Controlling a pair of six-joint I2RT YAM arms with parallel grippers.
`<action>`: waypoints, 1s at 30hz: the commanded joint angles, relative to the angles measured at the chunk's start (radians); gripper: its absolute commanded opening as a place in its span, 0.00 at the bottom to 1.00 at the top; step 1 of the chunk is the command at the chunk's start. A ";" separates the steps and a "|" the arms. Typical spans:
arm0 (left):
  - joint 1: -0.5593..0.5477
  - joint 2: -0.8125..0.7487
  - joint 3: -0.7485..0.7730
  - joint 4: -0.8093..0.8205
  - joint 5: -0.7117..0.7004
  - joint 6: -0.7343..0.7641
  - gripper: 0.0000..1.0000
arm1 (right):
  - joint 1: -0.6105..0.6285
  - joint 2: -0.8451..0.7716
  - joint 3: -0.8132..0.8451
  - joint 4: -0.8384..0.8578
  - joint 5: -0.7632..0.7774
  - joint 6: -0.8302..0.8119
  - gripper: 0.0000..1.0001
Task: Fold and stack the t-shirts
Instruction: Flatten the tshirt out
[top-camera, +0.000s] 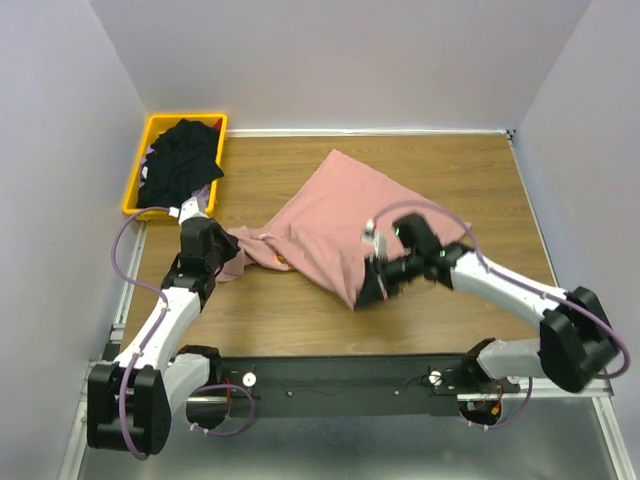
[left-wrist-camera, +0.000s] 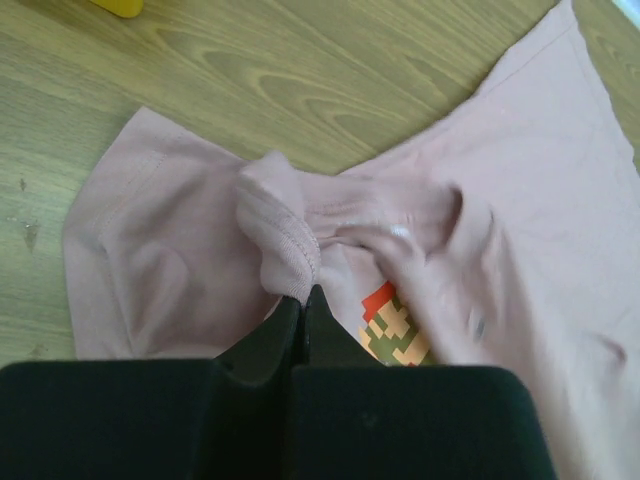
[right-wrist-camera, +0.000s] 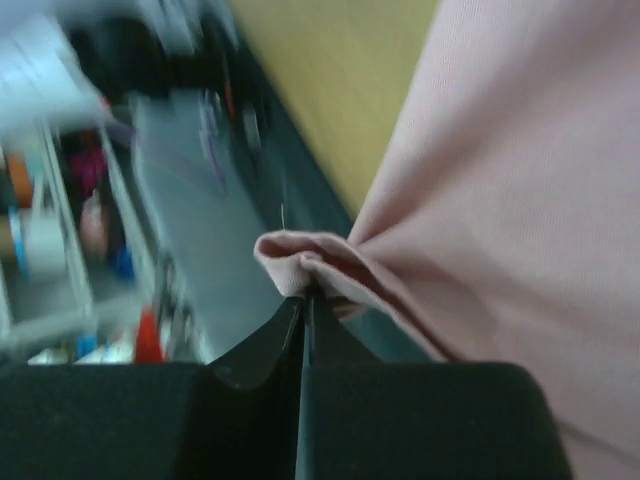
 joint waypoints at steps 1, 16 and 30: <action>0.007 -0.074 -0.014 0.027 -0.073 -0.026 0.04 | 0.164 -0.145 -0.219 -0.307 0.080 0.046 0.18; 0.008 -0.145 -0.003 -0.085 -0.029 0.052 0.54 | 0.179 0.049 0.129 -0.374 0.729 -0.095 0.50; 0.007 0.344 0.078 0.087 0.020 0.013 0.32 | -0.001 0.349 0.201 -0.105 0.671 -0.100 0.42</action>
